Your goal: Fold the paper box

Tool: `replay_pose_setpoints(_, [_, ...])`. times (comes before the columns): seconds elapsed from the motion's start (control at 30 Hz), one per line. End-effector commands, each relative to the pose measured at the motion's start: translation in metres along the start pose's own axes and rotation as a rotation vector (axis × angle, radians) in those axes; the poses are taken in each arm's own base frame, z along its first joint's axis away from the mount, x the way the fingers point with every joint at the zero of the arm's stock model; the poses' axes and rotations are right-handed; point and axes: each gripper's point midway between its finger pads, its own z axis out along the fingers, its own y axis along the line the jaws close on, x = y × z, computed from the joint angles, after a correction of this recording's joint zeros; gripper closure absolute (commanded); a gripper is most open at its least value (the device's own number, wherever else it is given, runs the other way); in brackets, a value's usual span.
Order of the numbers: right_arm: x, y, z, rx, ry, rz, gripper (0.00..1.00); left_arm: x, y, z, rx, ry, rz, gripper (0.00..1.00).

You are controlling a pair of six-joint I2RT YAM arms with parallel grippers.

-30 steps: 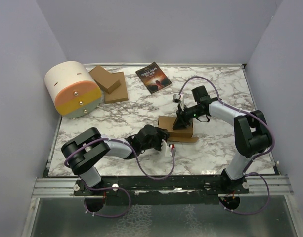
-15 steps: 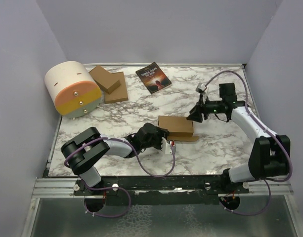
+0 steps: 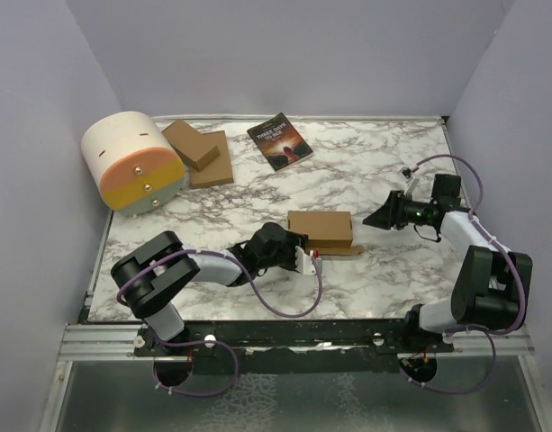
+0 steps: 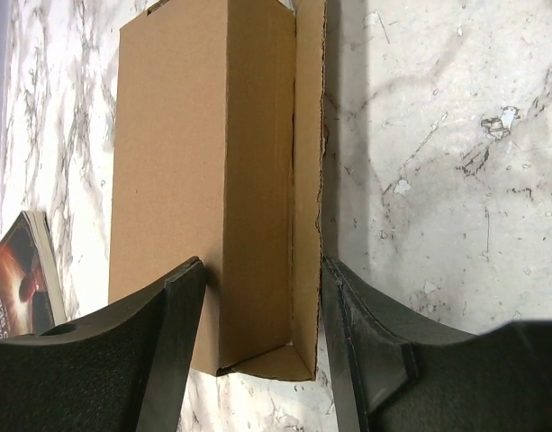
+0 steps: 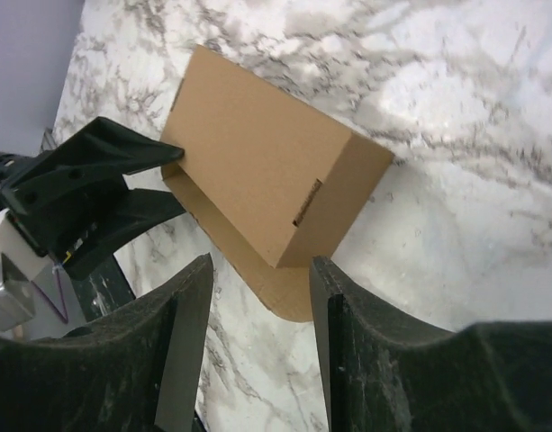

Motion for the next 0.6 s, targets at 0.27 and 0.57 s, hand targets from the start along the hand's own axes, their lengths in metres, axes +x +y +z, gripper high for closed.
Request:
replay_pose_setpoints(0.27, [0.058,-0.045,0.001,0.275,0.101,0.341,0.6,0.007,-0.01,0.004,0.035,0.025,-0.084,0.45])
replay_pose_setpoints(0.57, [0.081,-0.044,0.003,0.283,0.197,0.462,0.64,0.006,-0.012,0.008,0.037,0.024,-0.093,0.45])
